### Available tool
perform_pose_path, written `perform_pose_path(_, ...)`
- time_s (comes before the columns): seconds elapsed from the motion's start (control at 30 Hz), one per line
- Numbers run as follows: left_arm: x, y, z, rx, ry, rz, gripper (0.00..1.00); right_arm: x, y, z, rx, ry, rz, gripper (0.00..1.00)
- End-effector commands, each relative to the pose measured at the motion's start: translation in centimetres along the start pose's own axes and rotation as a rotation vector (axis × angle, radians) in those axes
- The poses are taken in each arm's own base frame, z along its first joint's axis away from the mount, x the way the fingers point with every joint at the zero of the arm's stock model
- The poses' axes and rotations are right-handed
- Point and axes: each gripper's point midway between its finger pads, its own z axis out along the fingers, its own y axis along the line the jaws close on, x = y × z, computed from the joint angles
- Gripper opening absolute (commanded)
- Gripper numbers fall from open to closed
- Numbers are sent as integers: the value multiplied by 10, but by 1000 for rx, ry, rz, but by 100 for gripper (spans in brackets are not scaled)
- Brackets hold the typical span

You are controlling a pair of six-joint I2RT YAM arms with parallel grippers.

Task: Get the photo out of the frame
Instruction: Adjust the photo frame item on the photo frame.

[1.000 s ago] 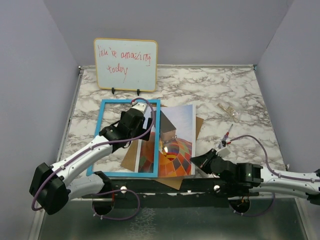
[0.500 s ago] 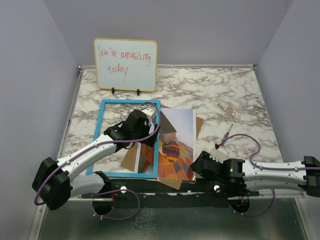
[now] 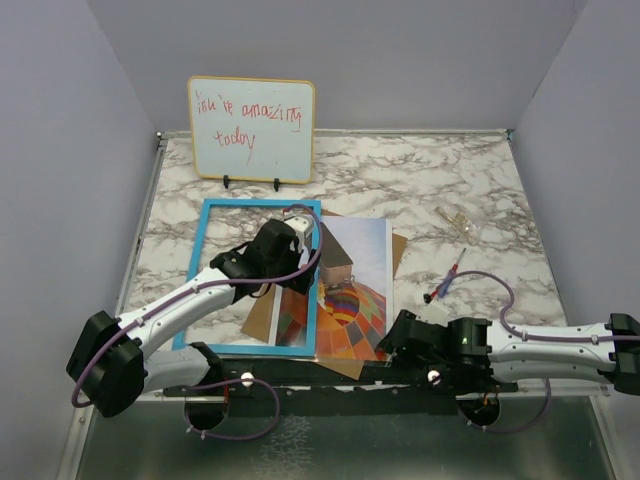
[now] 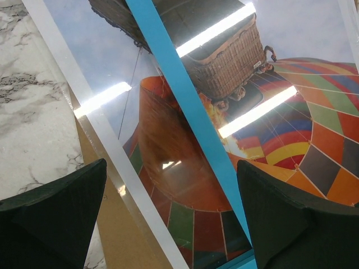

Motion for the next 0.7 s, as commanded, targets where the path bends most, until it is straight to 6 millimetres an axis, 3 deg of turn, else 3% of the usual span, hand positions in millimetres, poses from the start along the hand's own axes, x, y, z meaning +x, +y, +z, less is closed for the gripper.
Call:
perform_pose_path(0.0,-1,-5,1,28,-2,8,97,8,-12,-2,33,53,0,58)
perform_pose_path(0.1,-1,-6,0,28,-2,10,97,4,-20,-10,99,40,-14,59)
perform_pose_path(0.33,0,-5,1,24,3,9,97,15,6,-12,1,96,-62,59)
perform_pose_path(0.67,0,-4,0,21,3,9,97,16,7,-7,13,93,-57,59)
